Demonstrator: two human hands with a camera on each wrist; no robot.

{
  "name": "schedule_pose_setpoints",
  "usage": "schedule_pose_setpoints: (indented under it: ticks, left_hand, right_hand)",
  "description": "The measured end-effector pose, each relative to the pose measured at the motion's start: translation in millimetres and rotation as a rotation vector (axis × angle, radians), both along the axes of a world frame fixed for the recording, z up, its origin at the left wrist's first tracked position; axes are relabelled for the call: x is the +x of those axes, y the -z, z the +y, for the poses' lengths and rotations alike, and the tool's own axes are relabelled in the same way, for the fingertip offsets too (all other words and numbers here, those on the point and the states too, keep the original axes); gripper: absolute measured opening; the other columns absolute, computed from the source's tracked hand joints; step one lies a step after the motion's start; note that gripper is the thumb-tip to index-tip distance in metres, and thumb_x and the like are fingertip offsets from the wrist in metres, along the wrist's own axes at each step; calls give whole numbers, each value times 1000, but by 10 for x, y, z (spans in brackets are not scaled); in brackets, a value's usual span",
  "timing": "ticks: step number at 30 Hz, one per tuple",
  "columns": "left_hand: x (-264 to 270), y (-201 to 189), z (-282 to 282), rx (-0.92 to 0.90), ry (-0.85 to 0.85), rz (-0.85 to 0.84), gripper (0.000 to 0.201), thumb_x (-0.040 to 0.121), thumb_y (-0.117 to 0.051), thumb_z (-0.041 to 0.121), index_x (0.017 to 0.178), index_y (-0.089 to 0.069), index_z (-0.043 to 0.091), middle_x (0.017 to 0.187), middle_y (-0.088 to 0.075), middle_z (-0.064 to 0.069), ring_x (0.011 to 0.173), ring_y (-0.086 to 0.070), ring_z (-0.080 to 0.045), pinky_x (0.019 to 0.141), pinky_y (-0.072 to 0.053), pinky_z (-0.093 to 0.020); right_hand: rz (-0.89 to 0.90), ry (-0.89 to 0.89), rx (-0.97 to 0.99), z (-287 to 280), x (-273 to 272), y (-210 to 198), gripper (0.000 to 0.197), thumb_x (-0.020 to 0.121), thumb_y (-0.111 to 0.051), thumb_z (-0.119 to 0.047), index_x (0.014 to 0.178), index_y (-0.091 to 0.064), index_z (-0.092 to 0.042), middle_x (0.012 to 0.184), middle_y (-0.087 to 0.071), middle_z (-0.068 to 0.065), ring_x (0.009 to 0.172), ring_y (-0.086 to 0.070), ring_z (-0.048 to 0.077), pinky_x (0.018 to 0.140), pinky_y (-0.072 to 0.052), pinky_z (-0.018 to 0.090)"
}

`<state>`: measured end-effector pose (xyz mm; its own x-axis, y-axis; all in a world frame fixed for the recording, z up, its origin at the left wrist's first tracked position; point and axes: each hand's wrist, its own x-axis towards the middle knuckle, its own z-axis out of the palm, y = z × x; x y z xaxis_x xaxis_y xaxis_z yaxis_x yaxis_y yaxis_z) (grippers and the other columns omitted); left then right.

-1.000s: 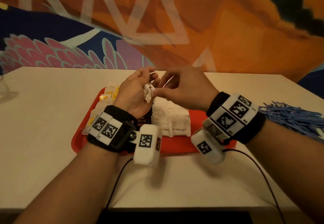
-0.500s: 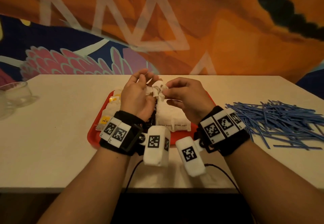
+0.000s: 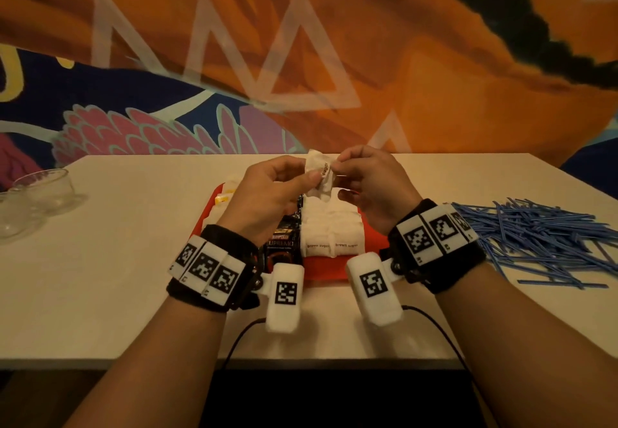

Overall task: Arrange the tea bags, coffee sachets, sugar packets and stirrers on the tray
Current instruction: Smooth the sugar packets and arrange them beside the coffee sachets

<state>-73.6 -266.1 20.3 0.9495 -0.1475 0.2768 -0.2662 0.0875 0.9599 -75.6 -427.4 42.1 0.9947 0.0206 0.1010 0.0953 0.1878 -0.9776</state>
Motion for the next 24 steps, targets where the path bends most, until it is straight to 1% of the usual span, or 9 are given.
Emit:
schedule_pose_setpoints:
  ticks: [3,6,10,12,14,17,19,21,24]
  left_hand:
    - [9,17,-8,-53,2,45,12,92,-64,5,101,-71,8,90,-70,-4,73,-59,-9,52,-37,-18]
    - [12,7,-16,-107,-13,63,13,93,-63,3,104,-70,6,88,-71,-1,73,-64,-7,55,-43,-17]
    - [-3,2,-39,-124,-13,57,15,92,-63,1,105,-69,6,81,-73,3,71,-66,-6,54,-45,-16]
    - [22,18,-44,-142,-89,33,13,91,-66,3,101,-71,10,84,-73,1,77,-64,-11,57,-44,-19]
    - [41,33,-45,-177,-161,4,12,90,-68,2,97,-72,11,88,-73,-5,80,-65,-16,61,-48,-23]
    - [35,37,-29,-2,-183,-122,14,85,-74,5,95,-73,15,90,-72,-8,73,-65,-9,61,-48,-18]
    - [35,30,-10,176,-197,-199,15,82,-80,12,96,-74,16,87,-73,-4,72,-65,-4,60,-47,-15]
    - [55,24,14,179,-230,-201,15,81,-81,12,95,-74,16,84,-73,-3,74,-67,-5,64,-50,-16]
    - [58,47,8,94,-227,-129,7,85,-76,10,90,-74,15,82,-73,-6,66,-65,-5,57,-46,-14]
  right_hand:
    - [11,-22,69,-22,5,25,17,90,-60,0,83,-55,-15,78,-67,6,71,-64,19,60,-46,27]
    - [-35,-91,-76,-35,-5,51,14,85,-72,-10,92,-61,-12,87,-70,8,80,-67,20,68,-48,28]
    - [-77,-25,-112,-14,10,78,12,86,-71,-3,85,-61,-11,83,-68,7,73,-66,20,63,-49,27]
    - [-49,-9,-72,-7,22,91,17,87,-68,0,83,-57,-13,82,-69,9,71,-66,21,62,-49,27]
    - [-25,-73,-144,-20,16,103,19,86,-68,2,87,-56,-14,83,-71,12,71,-69,21,63,-48,29]
    - [-27,-189,-328,-53,2,91,18,85,-73,-10,99,-63,-15,91,-74,10,81,-70,20,68,-49,31]
    - [-102,-114,-343,-67,29,77,12,85,-75,-17,95,-69,-16,89,-73,8,80,-68,19,67,-50,31]
    - [-156,-21,-319,-63,49,65,3,86,-74,-15,87,-71,-16,81,-71,4,73,-66,15,62,-51,29]
    - [-177,19,-243,-34,51,105,5,88,-71,-11,84,-71,-14,71,-68,0,62,-62,10,57,-51,26]
